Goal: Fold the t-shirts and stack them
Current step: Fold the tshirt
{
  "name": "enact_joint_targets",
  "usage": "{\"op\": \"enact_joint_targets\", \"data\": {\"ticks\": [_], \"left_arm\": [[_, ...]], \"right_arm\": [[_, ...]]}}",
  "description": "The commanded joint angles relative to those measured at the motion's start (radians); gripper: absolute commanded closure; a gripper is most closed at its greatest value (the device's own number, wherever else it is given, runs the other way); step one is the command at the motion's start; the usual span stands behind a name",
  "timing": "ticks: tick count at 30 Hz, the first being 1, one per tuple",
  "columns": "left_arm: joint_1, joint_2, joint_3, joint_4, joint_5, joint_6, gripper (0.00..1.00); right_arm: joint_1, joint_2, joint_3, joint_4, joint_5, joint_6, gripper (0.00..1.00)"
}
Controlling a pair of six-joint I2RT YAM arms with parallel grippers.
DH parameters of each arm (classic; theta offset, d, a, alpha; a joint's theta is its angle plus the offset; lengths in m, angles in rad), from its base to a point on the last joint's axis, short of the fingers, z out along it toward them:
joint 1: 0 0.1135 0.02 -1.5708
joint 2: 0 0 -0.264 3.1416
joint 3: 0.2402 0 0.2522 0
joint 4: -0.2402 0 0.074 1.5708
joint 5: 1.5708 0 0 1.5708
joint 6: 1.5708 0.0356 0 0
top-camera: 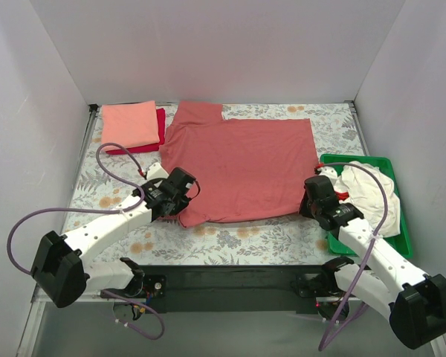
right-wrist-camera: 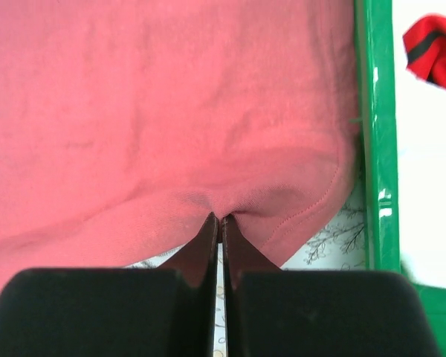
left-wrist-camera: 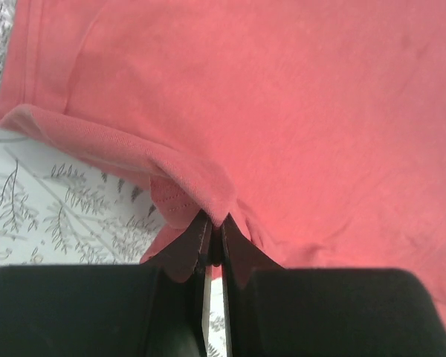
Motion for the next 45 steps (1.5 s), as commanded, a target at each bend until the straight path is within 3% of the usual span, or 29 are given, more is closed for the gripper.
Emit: {"op": "enact_joint_targets", "data": {"ticks": [1, 17, 29, 36, 37, 39, 41, 42, 43, 45], "left_arm": [[0.048, 0.039, 0.064, 0.092, 0.017, 0.097, 1.0], [0.198, 0.303, 0.302, 0.149, 0.022, 0.245, 1.0], [0.282, 0.45, 0.413, 0.23, 0.062, 0.344, 1.0], [0.318, 0.606, 0.525, 0.25, 0.112, 0.424, 1.0], [0.324, 0.623, 0.538, 0.25, 0.114, 0.427, 0.98], [0.331, 0.68, 0.584, 0.253, 0.114, 0.429, 0.72], [0.356, 0.734, 0.644, 0.246, 0.105, 0.429, 0.51], [0.365, 0.751, 0.67, 0.235, 0.115, 0.427, 0.35], [0.383, 0.763, 0.692, 0.226, 0.129, 0.429, 0.31], [0.394, 0.782, 0.752, 0.18, 0.186, 0.424, 0.28]], "right_arm": [[0.003, 0.056, 0.088, 0.057, 0.066, -0.054, 0.99], [-0.067, 0.308, 0.305, 0.117, 0.063, -0.184, 0.99], [-0.141, 0.504, 0.437, 0.146, -0.047, -0.276, 0.99], [-0.202, 0.654, 0.534, 0.146, -0.188, -0.363, 0.99], [-0.21, 0.679, 0.551, 0.146, -0.246, -0.383, 0.96], [-0.234, 0.754, 0.612, 0.143, -0.293, -0.431, 0.91], [-0.257, 0.809, 0.679, 0.102, -0.305, -0.451, 0.8], [-0.262, 0.855, 0.75, 0.082, -0.305, -0.477, 0.73], [-0.264, 0.875, 0.784, 0.061, -0.296, -0.485, 0.54], [-0.262, 0.9, 0.85, 0.002, -0.31, -0.491, 0.38]]}}
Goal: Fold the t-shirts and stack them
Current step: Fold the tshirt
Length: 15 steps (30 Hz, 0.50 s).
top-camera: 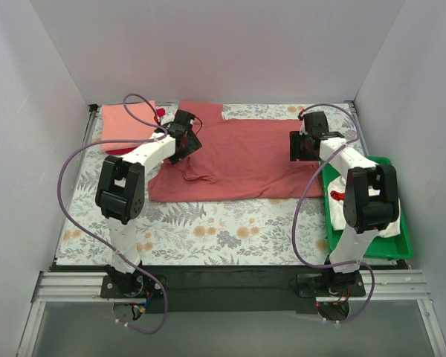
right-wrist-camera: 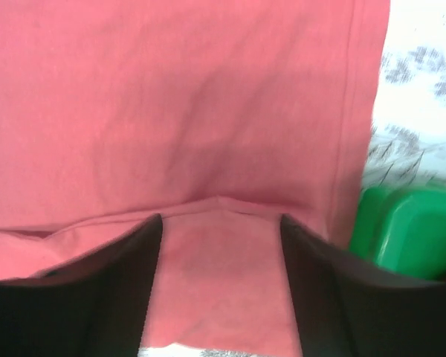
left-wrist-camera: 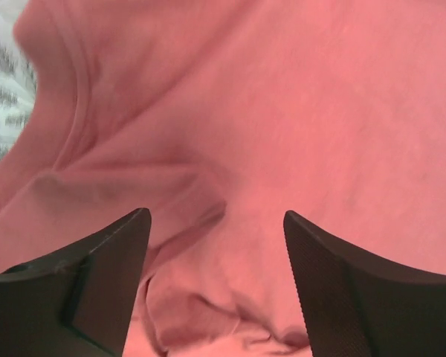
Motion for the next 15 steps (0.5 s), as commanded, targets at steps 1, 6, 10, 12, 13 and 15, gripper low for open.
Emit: {"op": "enact_joint_targets", "data": {"ticks": [1, 6, 10, 12, 13, 15], "left_arm": [[0.035, -0.017, 0.09, -0.045, 0.052, 0.012, 0.27], [0.035, -0.143, -0.02, -0.019, 0.118, -0.025, 0.25], [0.033, -0.247, -0.188, 0.024, 0.207, -0.045, 0.25], [0.03, -0.283, -0.247, 0.08, 0.276, -0.04, 0.24], [0.03, -0.304, -0.284, 0.091, 0.293, -0.042, 0.23], [0.029, -0.31, -0.302, 0.098, 0.285, -0.043, 0.23]], "right_arm": [[-0.01, 0.015, 0.123, -0.077, -0.059, -0.068, 0.25], [-0.005, -0.099, 0.043, -0.063, -0.151, -0.062, 0.02], [0.018, -0.196, -0.076, -0.013, -0.271, -0.057, 0.02], [0.027, -0.233, -0.154, 0.012, -0.33, -0.042, 0.02], [0.033, -0.242, -0.177, 0.024, -0.346, -0.037, 0.02], [0.038, -0.256, -0.239, 0.052, -0.358, -0.016, 0.02]]}}
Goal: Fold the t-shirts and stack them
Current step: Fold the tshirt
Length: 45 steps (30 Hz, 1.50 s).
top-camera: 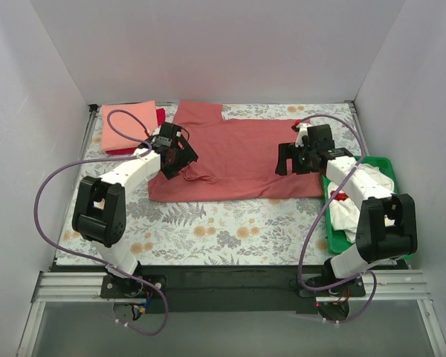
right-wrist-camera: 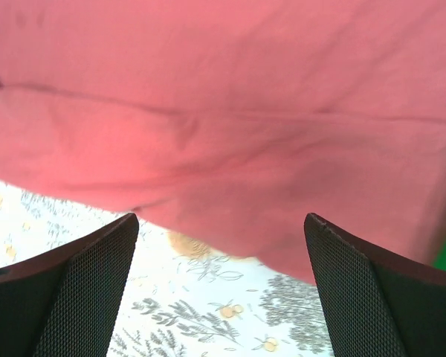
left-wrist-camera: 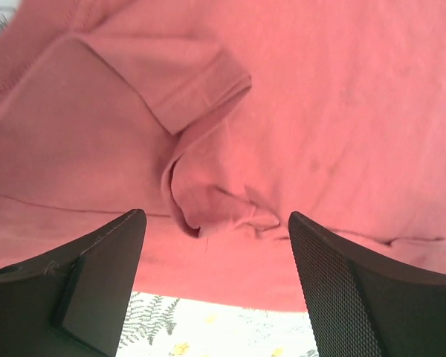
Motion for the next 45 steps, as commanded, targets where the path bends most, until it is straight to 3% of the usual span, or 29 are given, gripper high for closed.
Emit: {"op": "enact_joint_targets", "data": {"ticks": [1, 12, 18, 19, 20, 21, 45], "left_arm": [[-0.006, -0.052, -0.051, 0.053, 0.066, -0.001, 0.23], [-0.009, 0.026, -0.08, 0.082, 0.147, -0.014, 0.24], [-0.011, 0.086, -0.04, 0.116, 0.164, -0.018, 0.64], [-0.009, 0.108, -0.03, 0.118, 0.171, -0.02, 0.73], [-0.011, 0.118, -0.01, 0.115, 0.177, -0.018, 0.92], [-0.011, 0.129, -0.001, 0.116, 0.181, -0.017, 1.0], [-0.015, 0.351, 0.318, 0.083, 0.08, 0.112, 1.0]], "right_arm": [[0.014, -0.017, -0.084, 0.055, -0.094, 0.027, 0.02], [0.015, -0.008, -0.151, 0.078, -0.037, 0.053, 0.02], [0.014, 0.004, -0.151, 0.076, -0.019, 0.059, 0.02], [0.014, 0.004, -0.151, 0.076, -0.016, 0.059, 0.02], [0.015, 0.003, -0.152, 0.076, -0.011, 0.058, 0.02], [0.014, 0.003, -0.151, 0.076, -0.008, 0.056, 0.02], [0.014, 0.035, -0.138, 0.056, 0.027, 0.053, 0.02]]}}
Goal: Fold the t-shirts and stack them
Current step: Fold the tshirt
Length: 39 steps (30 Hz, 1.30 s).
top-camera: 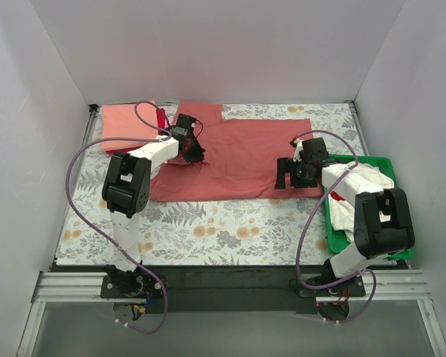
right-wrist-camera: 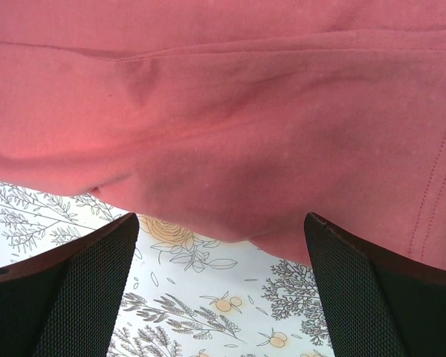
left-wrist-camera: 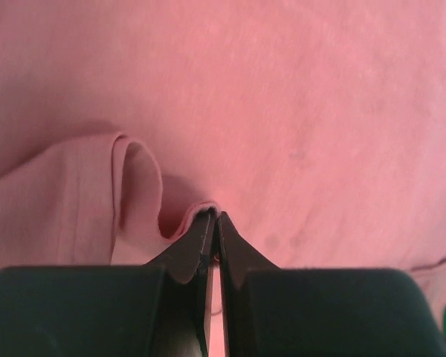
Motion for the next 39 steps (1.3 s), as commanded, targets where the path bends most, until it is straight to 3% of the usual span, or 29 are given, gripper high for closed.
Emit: {"op": "enact_joint_targets", "data": {"ticks": [1, 6, 8, 9, 12, 15, 16, 24, 30, 39], "left_arm": [[-0.002, 0.013, 0.074, -0.014, -0.089, 0.012, 1.0], [-0.009, 0.079, 0.185, 0.009, -0.063, 0.056, 1.0], [-0.015, 0.092, 0.199, 0.036, 0.033, 0.133, 1.0], [-0.015, 0.108, 0.214, 0.045, 0.088, 0.17, 0.88], [-0.015, 0.12, 0.216, 0.044, 0.214, 0.247, 0.68], [-0.017, 0.099, 0.187, 0.039, 0.218, 0.268, 0.25], [-0.017, 0.086, 0.177, 0.036, 0.209, 0.268, 0.2], [-0.015, -0.133, 0.038, 0.052, 0.126, 0.245, 0.17], [-0.014, -0.367, -0.244, 0.131, -0.009, 0.159, 0.13], [0.008, -0.369, -0.399, 0.137, -0.066, 0.081, 0.12]], "right_arm": [[-0.002, 0.008, 0.016, 0.01, 0.015, 0.004, 0.02], [-0.003, 0.011, 0.019, 0.005, 0.02, 0.004, 0.02], [-0.003, 0.011, 0.021, 0.001, 0.023, 0.004, 0.02], [-0.003, 0.008, 0.019, -0.002, 0.032, 0.004, 0.02], [-0.003, -0.002, 0.015, -0.005, 0.038, 0.002, 0.02], [-0.002, -0.009, 0.015, -0.007, 0.035, 0.004, 0.02], [-0.003, -0.012, 0.012, -0.01, 0.034, 0.004, 0.02], [-0.003, -0.051, 0.007, -0.01, 0.032, 0.004, 0.02], [-0.003, -0.086, 0.002, 0.007, 0.023, 0.002, 0.02], [-0.003, 0.021, 0.074, 0.039, 0.006, -0.018, 0.02]]}}
